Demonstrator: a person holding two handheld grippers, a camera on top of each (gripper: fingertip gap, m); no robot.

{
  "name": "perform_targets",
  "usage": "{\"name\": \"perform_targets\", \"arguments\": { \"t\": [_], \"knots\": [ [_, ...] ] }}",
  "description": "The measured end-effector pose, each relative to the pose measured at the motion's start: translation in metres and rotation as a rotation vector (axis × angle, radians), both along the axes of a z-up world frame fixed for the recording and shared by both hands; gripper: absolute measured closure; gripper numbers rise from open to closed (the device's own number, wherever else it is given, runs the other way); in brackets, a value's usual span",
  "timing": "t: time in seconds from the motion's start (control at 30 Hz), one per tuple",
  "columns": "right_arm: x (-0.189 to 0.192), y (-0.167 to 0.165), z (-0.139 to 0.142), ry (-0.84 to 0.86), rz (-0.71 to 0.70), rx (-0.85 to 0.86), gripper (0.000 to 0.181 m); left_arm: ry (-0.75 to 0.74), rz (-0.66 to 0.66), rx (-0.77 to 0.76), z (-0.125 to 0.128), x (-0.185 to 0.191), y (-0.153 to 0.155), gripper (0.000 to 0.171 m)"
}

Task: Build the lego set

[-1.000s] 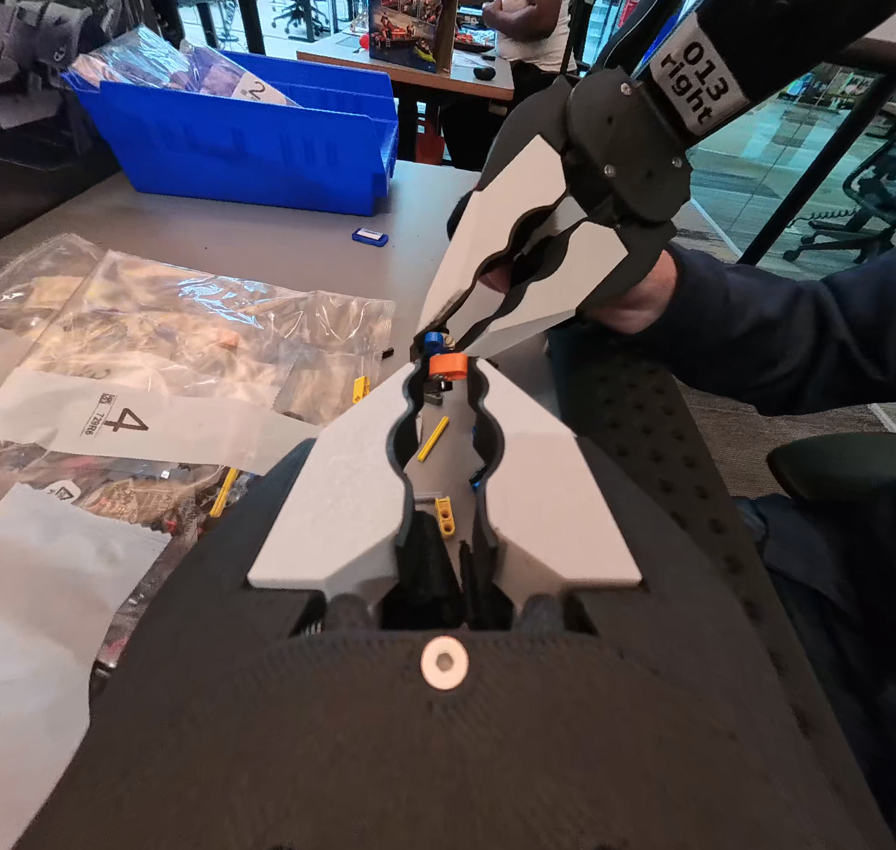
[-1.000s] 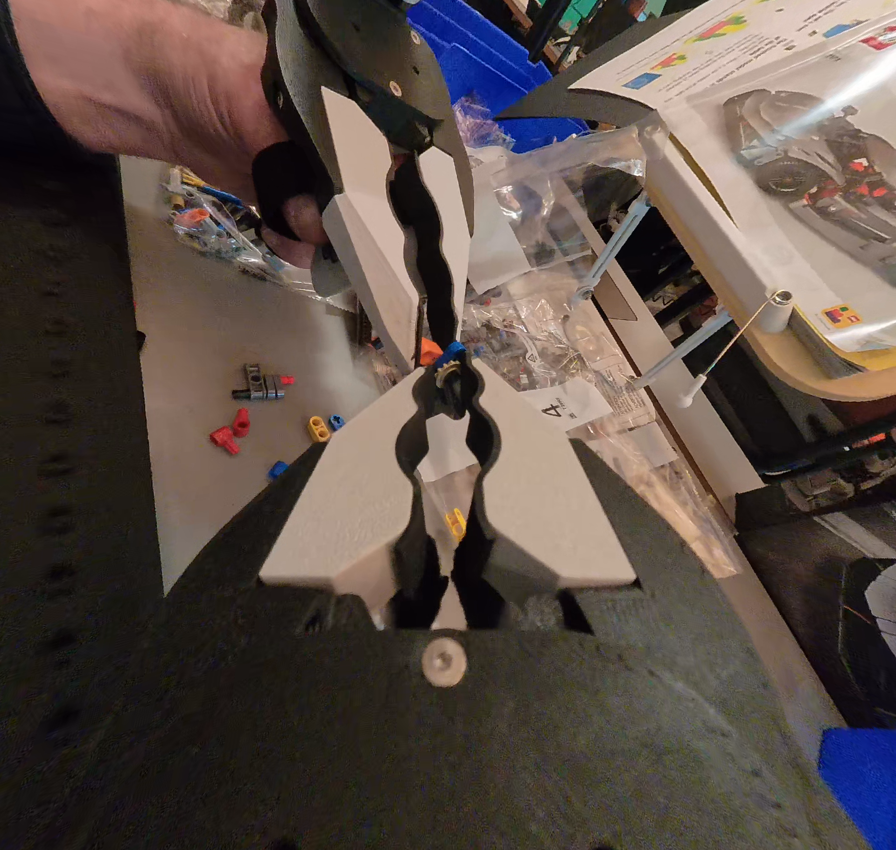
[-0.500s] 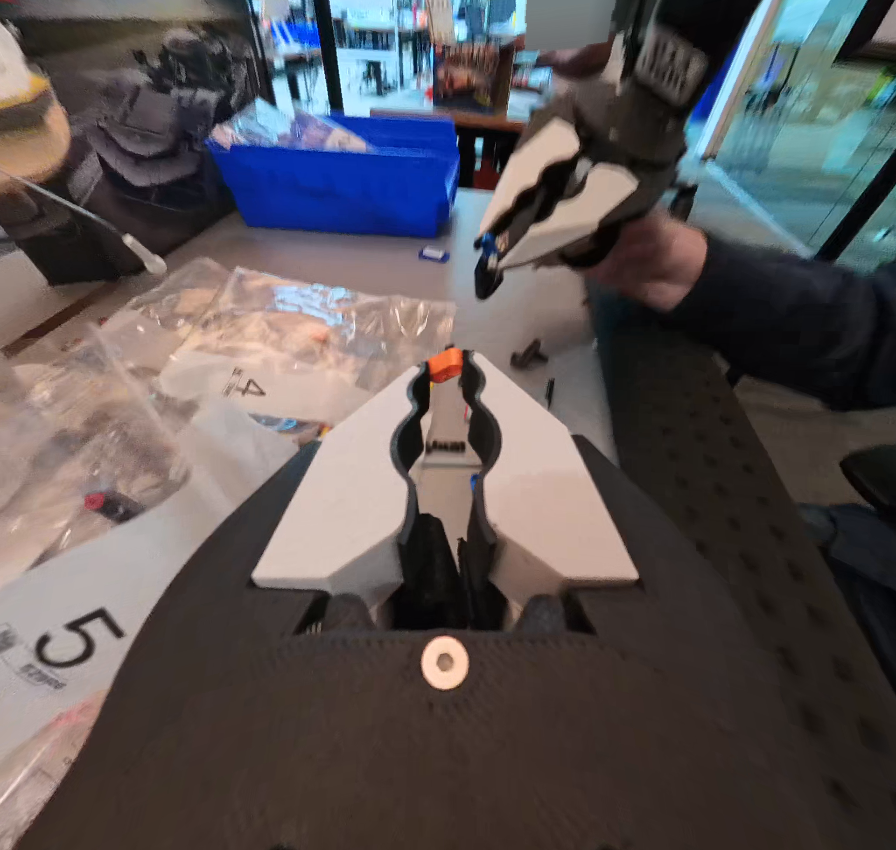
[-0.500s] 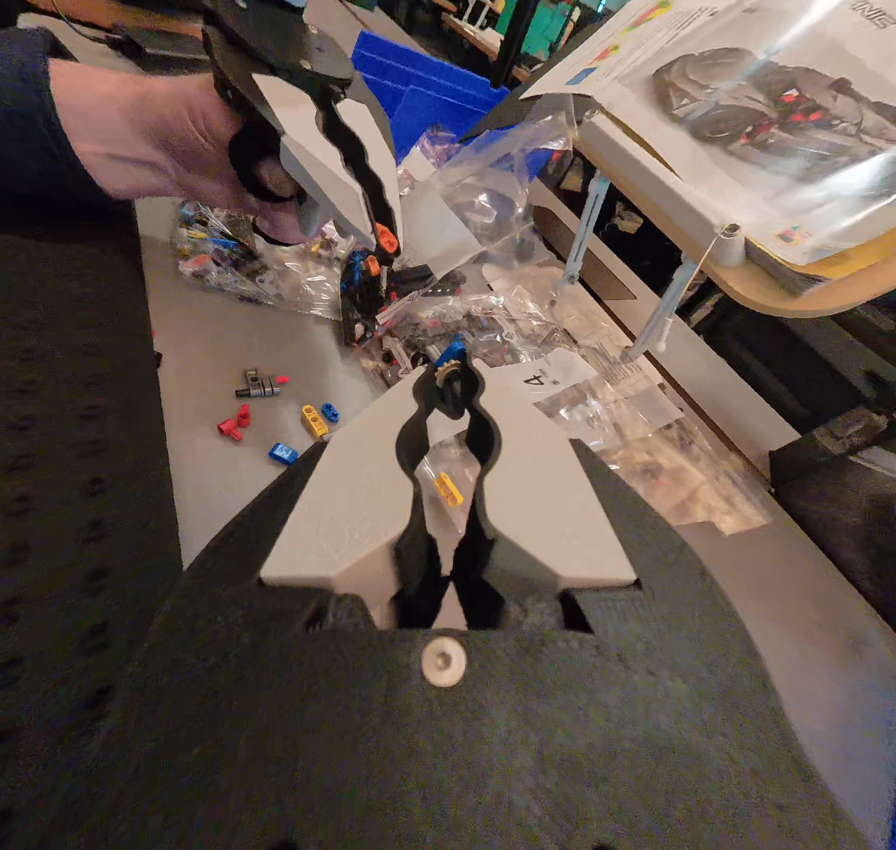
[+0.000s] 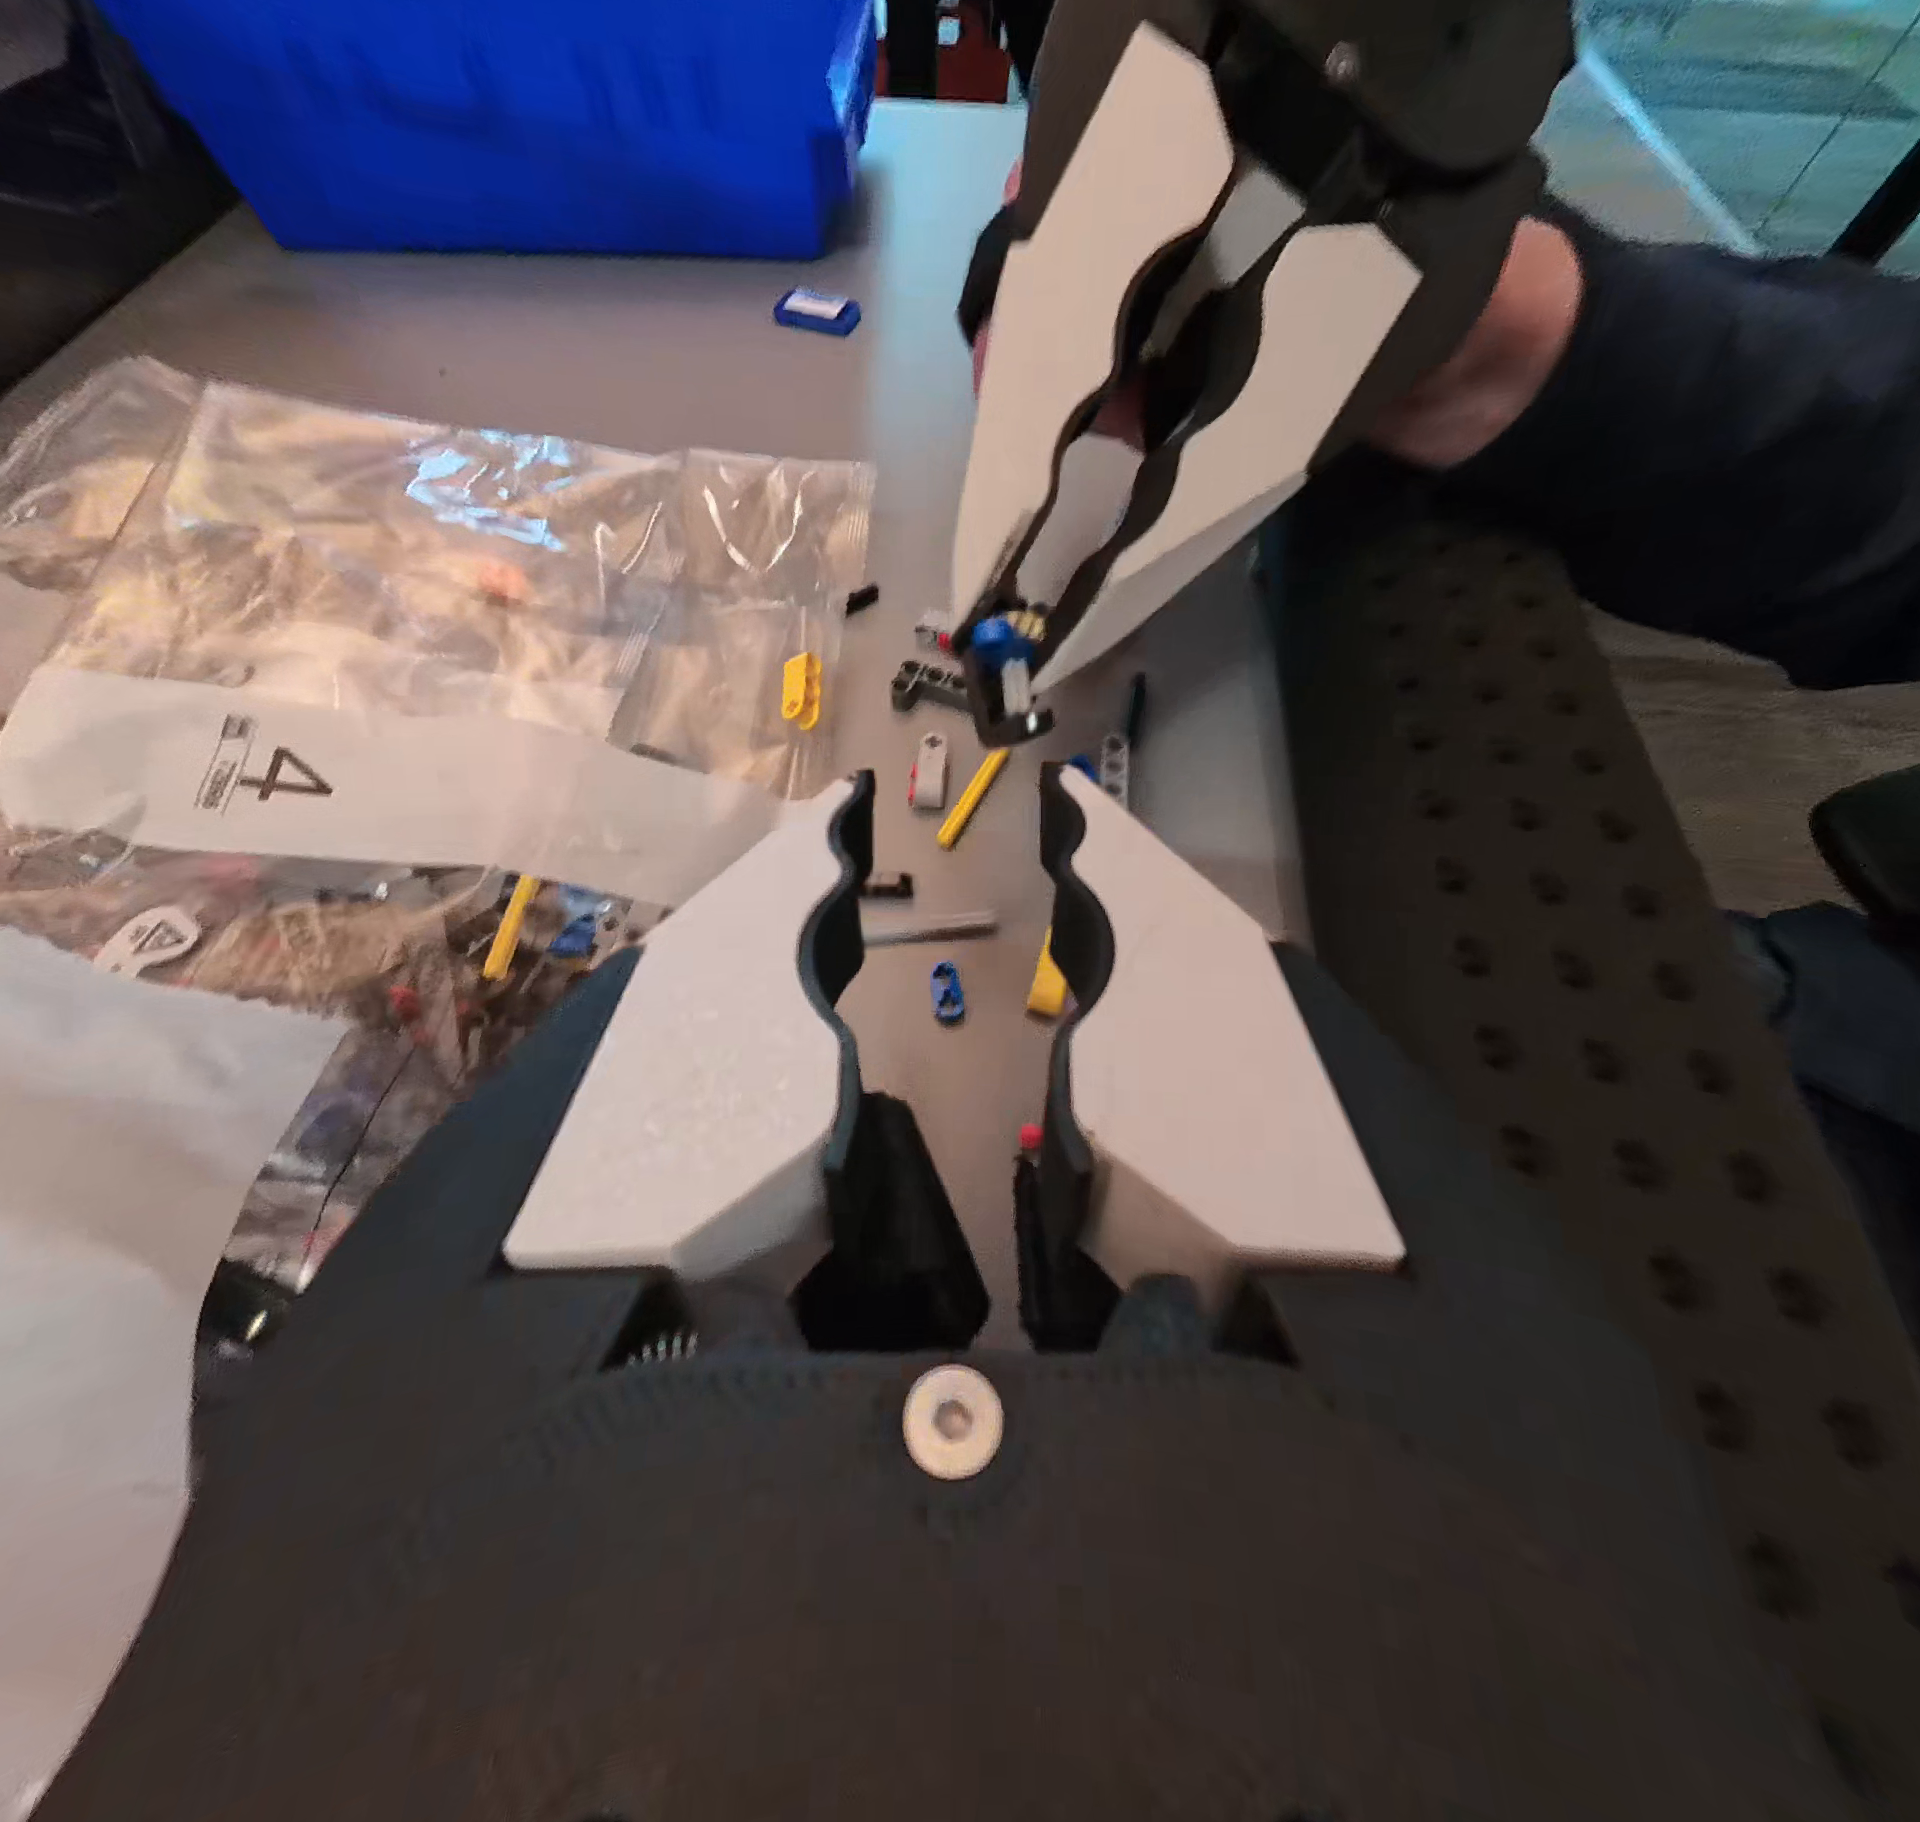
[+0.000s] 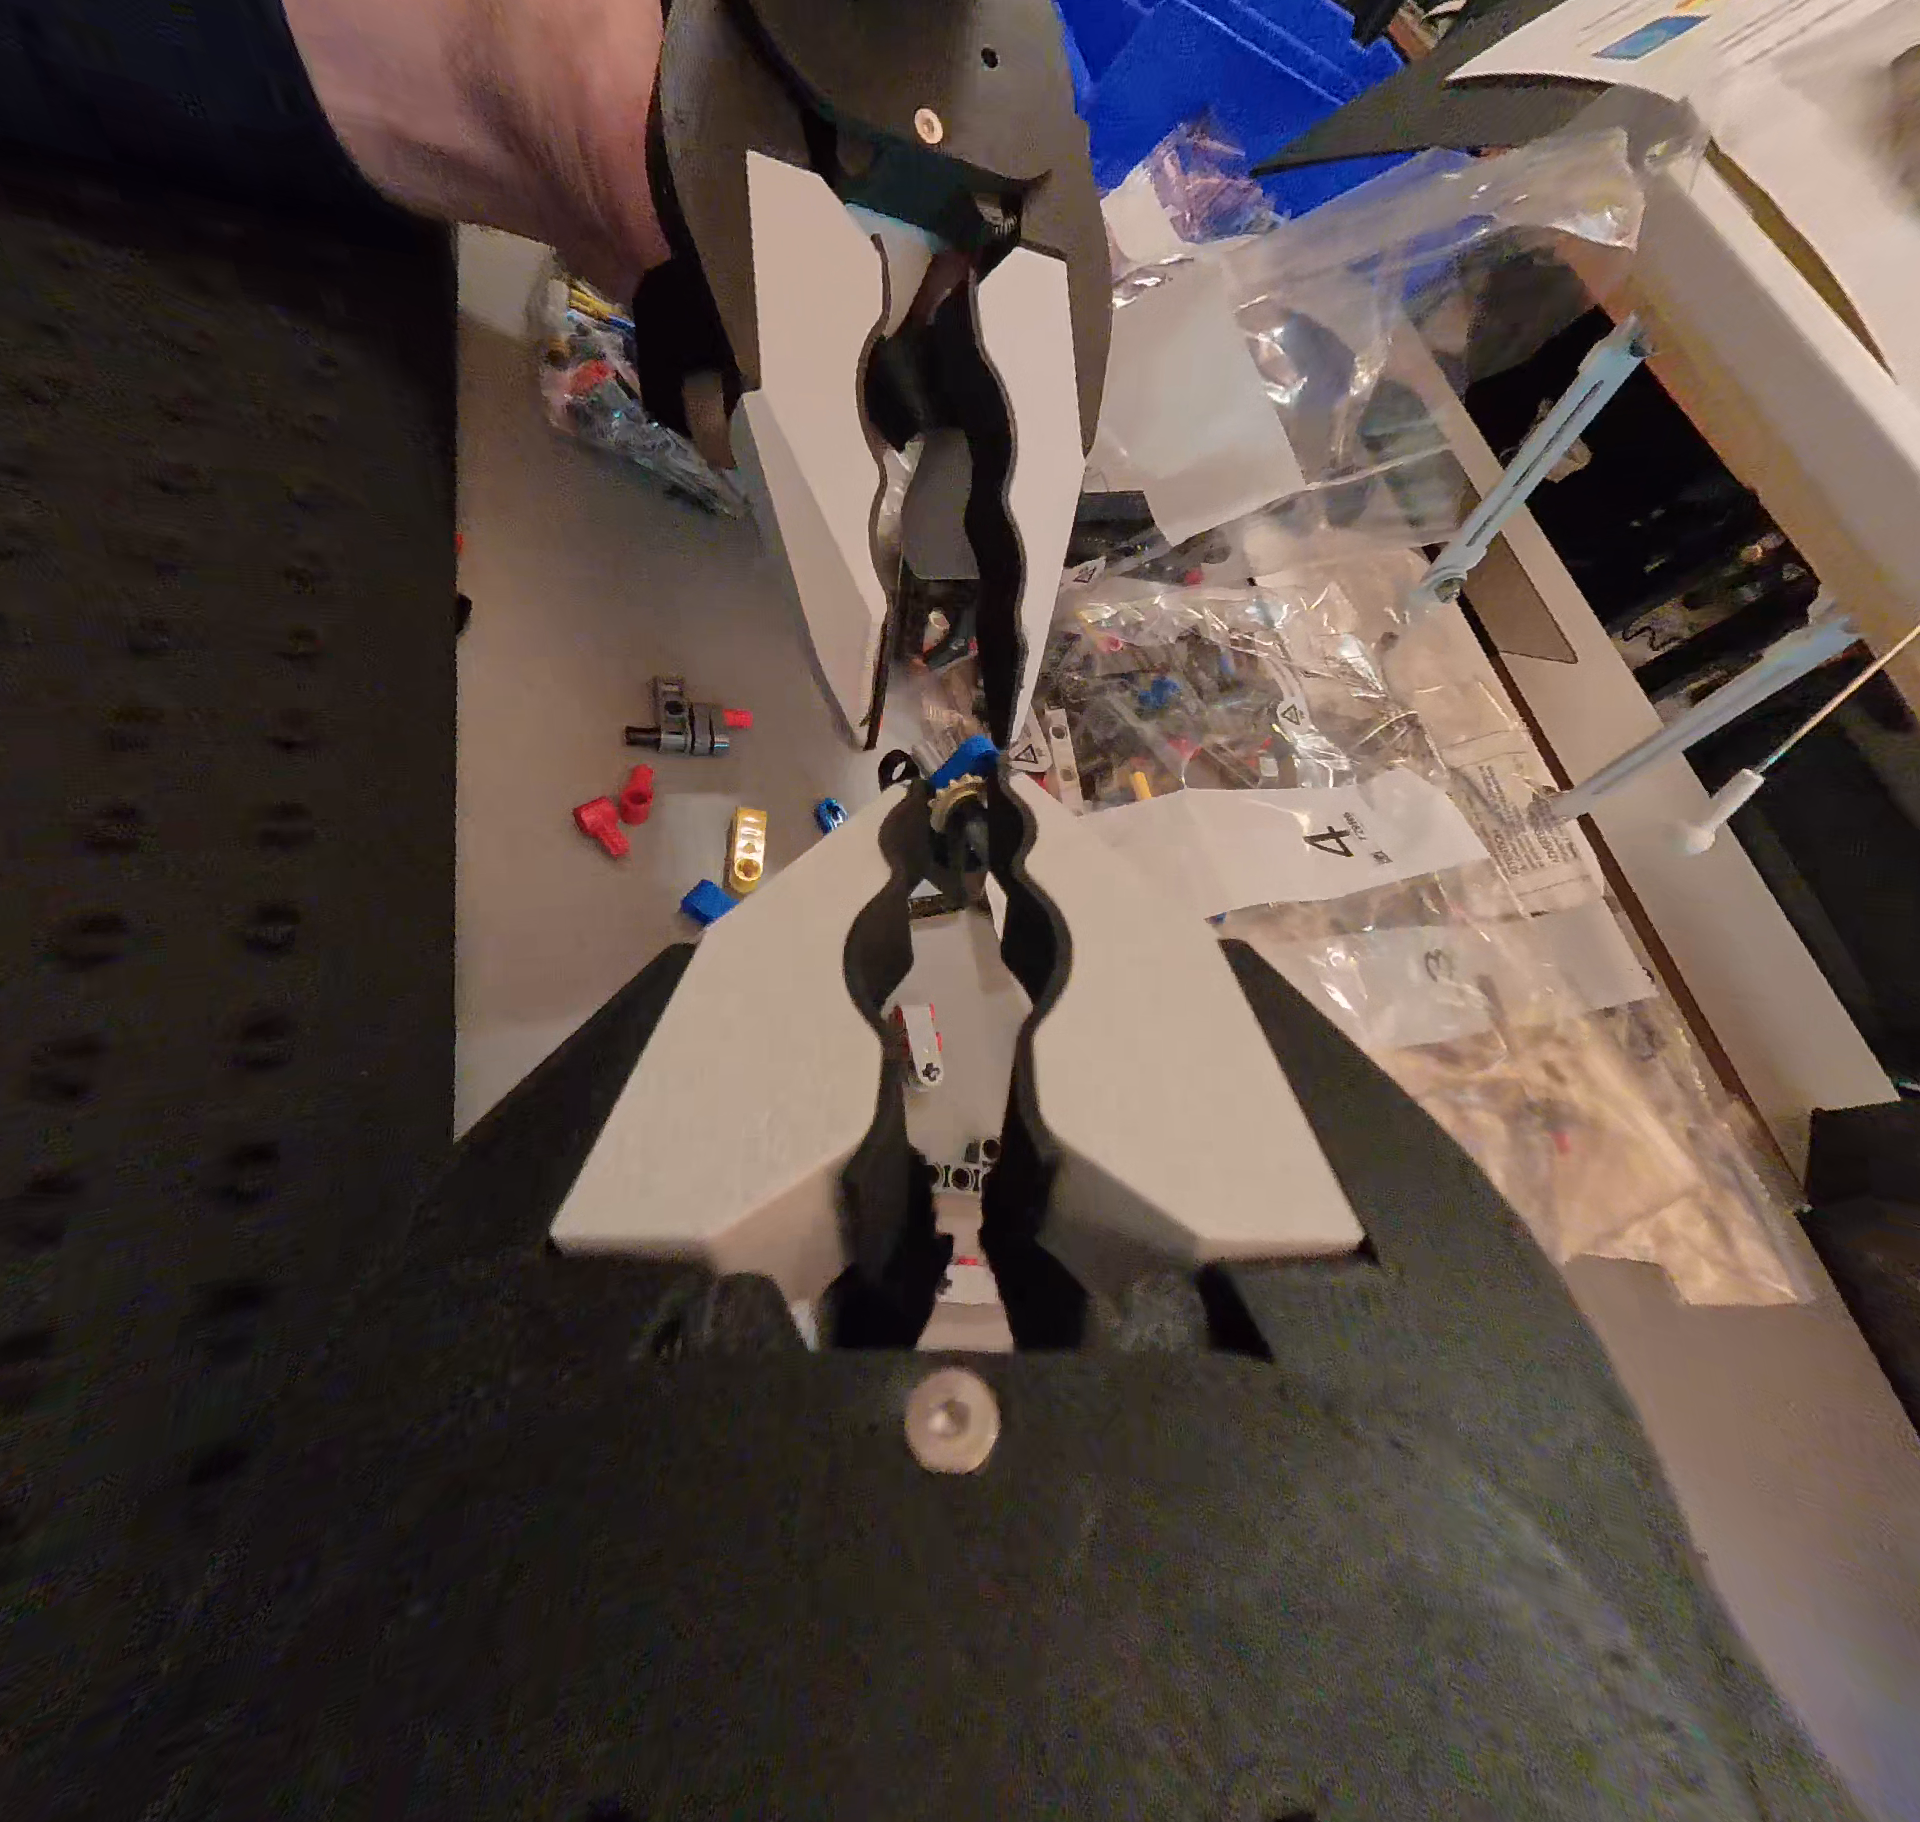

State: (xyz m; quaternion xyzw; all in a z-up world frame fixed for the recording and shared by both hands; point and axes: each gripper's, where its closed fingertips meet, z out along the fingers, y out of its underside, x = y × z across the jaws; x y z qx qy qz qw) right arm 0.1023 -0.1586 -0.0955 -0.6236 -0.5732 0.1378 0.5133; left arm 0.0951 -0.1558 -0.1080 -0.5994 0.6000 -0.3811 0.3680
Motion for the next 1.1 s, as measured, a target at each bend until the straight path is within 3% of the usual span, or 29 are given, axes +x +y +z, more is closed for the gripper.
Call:
{"name": "perform_targets", "arguments": {
  "t": [0.2,0.3,0.4,0.6,0.77,0.9,1.1],
  "knots": [
    [-0.005,-0.001,-0.005,-0.066,0.014,0.069,0.173,-0.071,-0.074,-0.103,0.009,0.011,-0.015,0.146],
    [-0.007,-0.004,-0.001,-0.054,0.03,0.094,0.172,-0.09,-0.079,-0.121,0.012,0.009,-0.014,0.164],
    [-0.007,-0.004,0.001,-0.046,0.027,0.108,0.172,-0.101,-0.088,-0.132,0.014,0.009,-0.015,0.166],
    [0.004,0.001,0.004,-0.023,-0.011,0.082,0.168,-0.119,-0.06,-0.116,0.019,0.004,-0.009,0.168],
    [0.002,-0.002,0.0,-0.045,-0.003,0.067,0.18,-0.114,-0.059,-0.111,0.018,0.004,-0.009,0.166],
    [0.003,-0.001,-0.001,-0.056,-0.01,0.066,0.181,-0.105,-0.068,-0.132,0.015,0.006,-0.012,0.153],
    [0.001,-0.005,0.003,-0.051,0.009,0.085,0.18,-0.112,-0.056,-0.125,0.016,0.007,-0.009,0.162]
  ]
}}
